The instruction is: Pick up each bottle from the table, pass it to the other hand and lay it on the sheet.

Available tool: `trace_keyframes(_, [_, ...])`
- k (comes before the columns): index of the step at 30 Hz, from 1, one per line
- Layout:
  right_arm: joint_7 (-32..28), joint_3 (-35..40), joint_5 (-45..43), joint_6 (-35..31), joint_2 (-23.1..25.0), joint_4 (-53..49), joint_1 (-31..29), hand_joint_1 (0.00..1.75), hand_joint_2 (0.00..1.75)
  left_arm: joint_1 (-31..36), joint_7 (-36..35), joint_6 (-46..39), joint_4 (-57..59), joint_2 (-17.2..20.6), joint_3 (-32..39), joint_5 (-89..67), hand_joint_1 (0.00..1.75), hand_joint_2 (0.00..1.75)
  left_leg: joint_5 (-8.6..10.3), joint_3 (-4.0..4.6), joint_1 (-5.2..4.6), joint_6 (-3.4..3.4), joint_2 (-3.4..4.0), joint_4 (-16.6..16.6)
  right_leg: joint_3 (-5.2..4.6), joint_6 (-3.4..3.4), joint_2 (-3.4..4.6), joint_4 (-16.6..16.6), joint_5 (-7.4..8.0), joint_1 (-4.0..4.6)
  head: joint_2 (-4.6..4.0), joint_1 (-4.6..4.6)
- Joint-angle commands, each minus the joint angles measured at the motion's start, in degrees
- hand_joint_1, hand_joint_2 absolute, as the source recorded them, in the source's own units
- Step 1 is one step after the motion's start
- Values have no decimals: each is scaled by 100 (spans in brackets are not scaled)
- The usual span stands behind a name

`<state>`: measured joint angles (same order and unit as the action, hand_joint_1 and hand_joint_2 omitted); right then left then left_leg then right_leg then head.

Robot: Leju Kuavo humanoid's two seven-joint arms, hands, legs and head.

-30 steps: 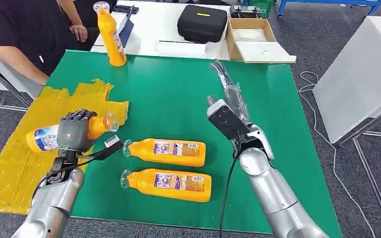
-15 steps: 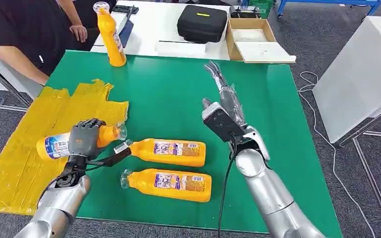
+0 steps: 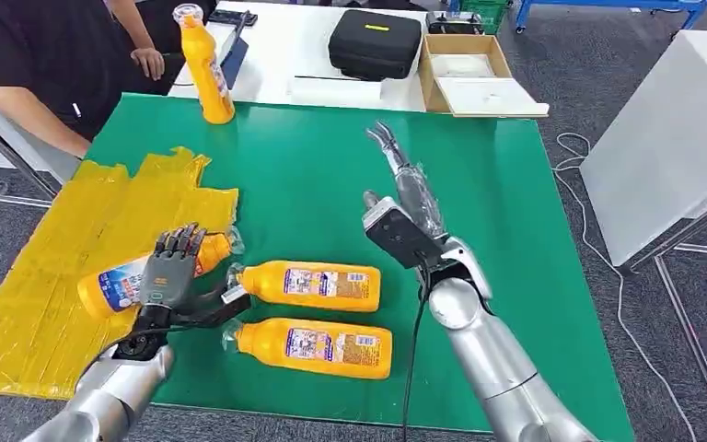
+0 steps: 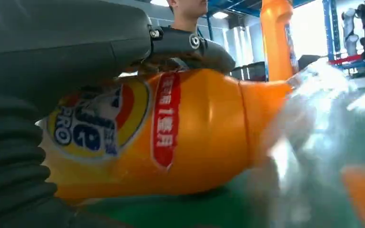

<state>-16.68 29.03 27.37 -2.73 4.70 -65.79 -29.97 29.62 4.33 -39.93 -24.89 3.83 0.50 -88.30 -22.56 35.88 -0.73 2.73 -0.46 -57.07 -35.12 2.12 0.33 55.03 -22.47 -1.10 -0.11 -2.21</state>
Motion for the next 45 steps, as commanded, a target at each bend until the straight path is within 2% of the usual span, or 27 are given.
trace_keyframes(1, [34,398,113,117,-46,414,-121,0,0,238,126,-7,629,306,162,254,0,0,-13,-41,5,-29,18,1,36,-19,11,0,-10,4,0,2])
trace_keyframes(4, [-2,571,214,163,-37,406,-14,0,0,212,269,-7,453,456,547,486,0,0,-4,-20,5,-19,21,3,14,-11,13,0,-1,4,0,0])
trace_keyframes(6, [-6,656,267,178,-15,399,15,0,0,201,444,-7,372,499,879,724,0,0,-13,-42,8,-35,31,2,33,-22,14,4,-10,7,0,2])
trace_keyframes(8, [3,775,319,198,8,453,-20,0,0,155,916,-7,105,473,1611,1138,0,0,-13,-36,13,-33,33,0,27,-22,16,8,-9,8,0,2])
trace_keyframes(11, [32,958,470,220,5,523,-11,0,0,228,2026,-7,-150,364,2900,1907,0,0,-16,-42,18,-41,31,-6,30,-25,13,19,-16,9,0,2])
trace_keyframes(12, [33,1011,522,216,-10,508,48,0,0,241,2195,-7,-227,347,3147,1912,0,0,-4,-23,19,-33,20,-3,15,-18,8,15,-9,8,0,0])
trace_keyframes(13, [37,1067,601,189,-59,442,162,0,0,391,3151,-7,-44,282,3734,2812,0,0,1,-15,21,-29,17,-1,8,-15,7,12,-4,9,0,2])
trace_keyframes(14, [41,1105,654,173,-100,396,245,0,0,487,3567,-7,95,287,4003,3252,0,0,-1,-21,22,-32,14,-1,15,-17,2,12,-8,10,0,2])
trace_keyframes(15, [27,1130,720,134,-153,340,346,0,0,274,3567,440,-708,147,3435,4604,0,0,2,-17,23,-28,8,0,12,-14,-2,10,-6,10,0,2])
trace_keyframes(16, [17,1123,731,124,-164,316,381,0,0,150,3567,444,-805,202,3194,5175,0,0,-1,-26,24,-35,-2,-2,24,-19,-14,11,-13,12,0,2])
trace_keyframes(21, [17,1123,731,124,-164,316,381,0,0,150,3567,444,-805,202,3194,5175,0,0,-2,-25,18,-33,9,-1,15,-17,-5,13,-12,6,0,2])
trace_keyframes(23, [10,1002,766,68,-202,152,530,0,0,-299,3567,967,-1819,218,2450,7296,0,0,2,-20,15,-32,-14,-1,13,-17,-21,16,-14,4,0,2])
trace_keyframes(24, [57,927,815,12,-228,24,630,0,0,-387,3567,1320,-2113,196,2371,8141,0,0,3,-16,16,-29,-16,1,6,-16,-15,10,-11,6,0,2])
trace_keyframes(26, [201,779,912,-97,-422,-456,964,0,0,-565,3567,1558,-2955,49,2228,8820,0,0,-9,-35,19,-40,-8,-4,27,-23,-10,12,-19,9,0,4])
trace_keyframes(28, [348,644,1014,-182,-665,-1121,1464,0,0,-681,3567,1610,-3630,-7,2048,9066,0,0,-2,-13,21,-32,-13,-5,13,-21,-23,11,-14,9,0,4])
trace_keyframes(31, [410,752,1141,-212,-925,-1588,1867,0,0,-1000,3567,1673,-4189,60,1939,9237,0,0,-4,-14,17,-33,-36,-9,6,-33,-50,13,-18,12,0,2])
trace_keyframes(32, [396,832,1224,-272,-980,-1663,1971,0,175,-1178,3567,1670,-4405,93,1949,9257,0,0,-2,-14,10,-31,-40,-4,-7,-33,-40,9,-15,10,0,2])
trace_keyframes(34, [528,1010,1524,-375,-939,-1731,2034,0,175,-1421,3567,1778,-4606,138,2058,9374,0,0,-2,-4,2,-27,-16,1,-20,-31,-14,5,-4,8,0,0])
trace_keyframes(37, [1054,1309,2122,-394,-920,-2139,2359,0,175,-1390,3567,1955,-4531,103,2163,9383,0,0,-22,-17,5,-40,13,-3,2,-38,6,11,-13,6,0,2])
trace_keyframes(40, [1582,1601,3018,-527,-954,-2491,2699,0,175,-1477,3567,1949,-4680,66,2313,9310,0,0,-15,-10,5,-45,1,1,-13,-39,-8,13,-16,7,0,2])
trace_keyframes(41, [1963,1707,3877,-744,-910,-2614,2900,0,175,-1643,3567,1955,-4813,49,2394,9276,0,0,-21,-20,6,-50,-6,-3,-11,-43,-15,17,-24,8,0,0])
trace_keyframes(45, [2321,1811,4517,-496,-708,-2617,2999,0,175,-1639,3567,2111,-4739,-38,2617,9192,0,0,-18,-4,3,-47,11,6,-43,-40,9,8,-10,3,0,0])
